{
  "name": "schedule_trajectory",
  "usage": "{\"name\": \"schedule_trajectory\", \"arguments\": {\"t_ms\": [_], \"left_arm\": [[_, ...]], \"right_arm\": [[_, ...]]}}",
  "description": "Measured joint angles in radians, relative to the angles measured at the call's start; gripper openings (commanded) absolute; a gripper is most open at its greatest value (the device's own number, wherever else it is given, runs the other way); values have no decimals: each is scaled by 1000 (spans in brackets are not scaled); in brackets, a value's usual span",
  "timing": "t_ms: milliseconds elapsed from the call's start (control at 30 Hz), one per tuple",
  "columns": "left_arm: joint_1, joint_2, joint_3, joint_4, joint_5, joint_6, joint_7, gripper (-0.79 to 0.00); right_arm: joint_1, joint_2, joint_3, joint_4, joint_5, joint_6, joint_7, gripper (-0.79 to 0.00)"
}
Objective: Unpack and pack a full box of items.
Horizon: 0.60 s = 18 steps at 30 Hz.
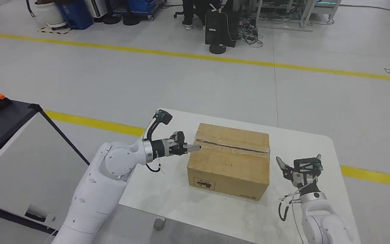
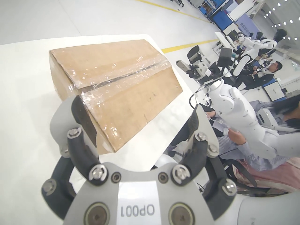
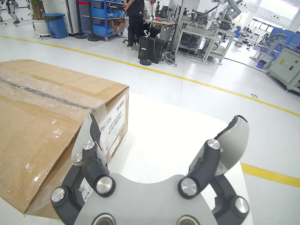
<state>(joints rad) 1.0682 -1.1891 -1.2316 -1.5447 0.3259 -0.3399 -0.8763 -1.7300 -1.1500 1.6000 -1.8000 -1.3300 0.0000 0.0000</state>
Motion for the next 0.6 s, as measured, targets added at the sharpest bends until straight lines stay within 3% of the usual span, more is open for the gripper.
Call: {"name": "schedule_trajectory", "arguments": {"t_ms": [433,600], "left_arm": [[1,0,-1,-2,6,0,0,0],[-19,-4,16,39,-128,-34,-14,0]], "right_arm": [[0,0,0,0,0,0,0,0],[0,0,0,0,0,0,0,0]]}}
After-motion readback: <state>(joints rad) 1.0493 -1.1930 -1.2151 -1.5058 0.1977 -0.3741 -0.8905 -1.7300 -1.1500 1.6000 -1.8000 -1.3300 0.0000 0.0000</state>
